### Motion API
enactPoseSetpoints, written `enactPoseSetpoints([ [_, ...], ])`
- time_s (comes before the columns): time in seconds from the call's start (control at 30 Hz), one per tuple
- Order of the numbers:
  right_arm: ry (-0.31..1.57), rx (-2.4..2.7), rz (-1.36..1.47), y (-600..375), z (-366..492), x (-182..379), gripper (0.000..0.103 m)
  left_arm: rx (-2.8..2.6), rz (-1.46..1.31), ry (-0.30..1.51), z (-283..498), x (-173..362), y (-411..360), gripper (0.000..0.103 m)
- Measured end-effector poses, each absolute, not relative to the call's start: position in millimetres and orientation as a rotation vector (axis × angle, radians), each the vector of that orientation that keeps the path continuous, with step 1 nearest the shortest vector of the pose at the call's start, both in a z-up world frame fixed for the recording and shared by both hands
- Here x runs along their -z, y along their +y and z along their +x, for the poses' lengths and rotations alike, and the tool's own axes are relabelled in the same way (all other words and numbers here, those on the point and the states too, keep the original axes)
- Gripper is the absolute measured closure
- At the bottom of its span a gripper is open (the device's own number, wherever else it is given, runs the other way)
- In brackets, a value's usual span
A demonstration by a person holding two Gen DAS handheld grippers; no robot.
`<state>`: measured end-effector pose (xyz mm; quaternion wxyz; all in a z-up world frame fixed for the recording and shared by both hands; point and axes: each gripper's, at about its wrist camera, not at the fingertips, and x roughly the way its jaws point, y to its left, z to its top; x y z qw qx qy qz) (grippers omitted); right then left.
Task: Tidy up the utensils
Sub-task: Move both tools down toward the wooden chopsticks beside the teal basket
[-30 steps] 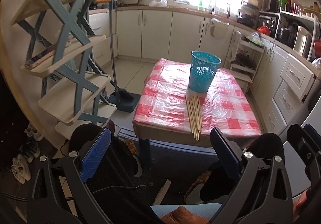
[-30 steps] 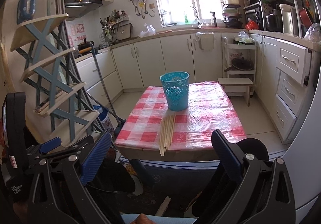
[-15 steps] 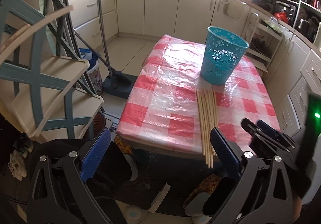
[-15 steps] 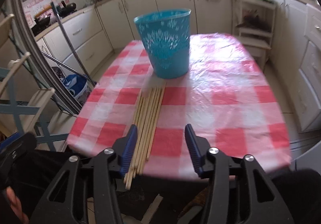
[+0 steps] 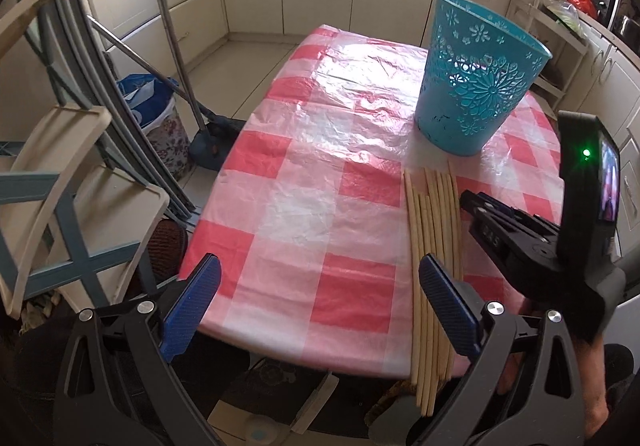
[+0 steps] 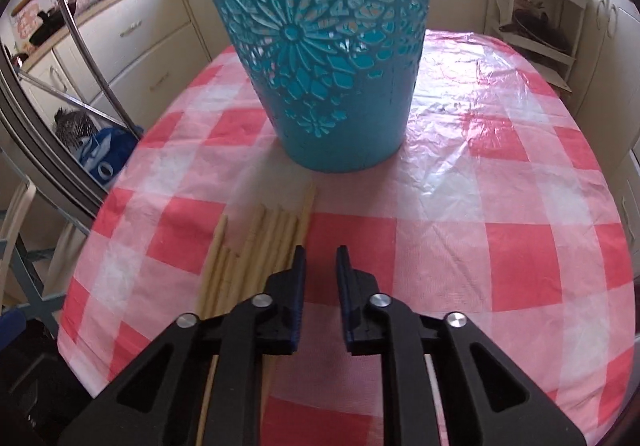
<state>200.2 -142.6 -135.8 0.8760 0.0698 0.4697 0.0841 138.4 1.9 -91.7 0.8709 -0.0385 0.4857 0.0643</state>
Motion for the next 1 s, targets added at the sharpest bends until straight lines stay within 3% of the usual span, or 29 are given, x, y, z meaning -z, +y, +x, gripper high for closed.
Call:
enactPoseSetpoints([
  [0.47,1.0,-0.247,0.197,-152.1,212.1,137.6,0.089,-0.168,-0.072,1.055,171.3,109.9,-3.8,0.008],
  [0.73,1.025,-0.278,-0.003,-147.1,202.7,134.4,0.094,-0.142,-0.017,1.067,188.3,120.5,-18.1,0.008],
  [1.0,1.038,-0.324,0.132,-173.3,202.5,138.8,0.095,-0.13,0.027,1.095,212.1,134.4,-28.2,0.008],
])
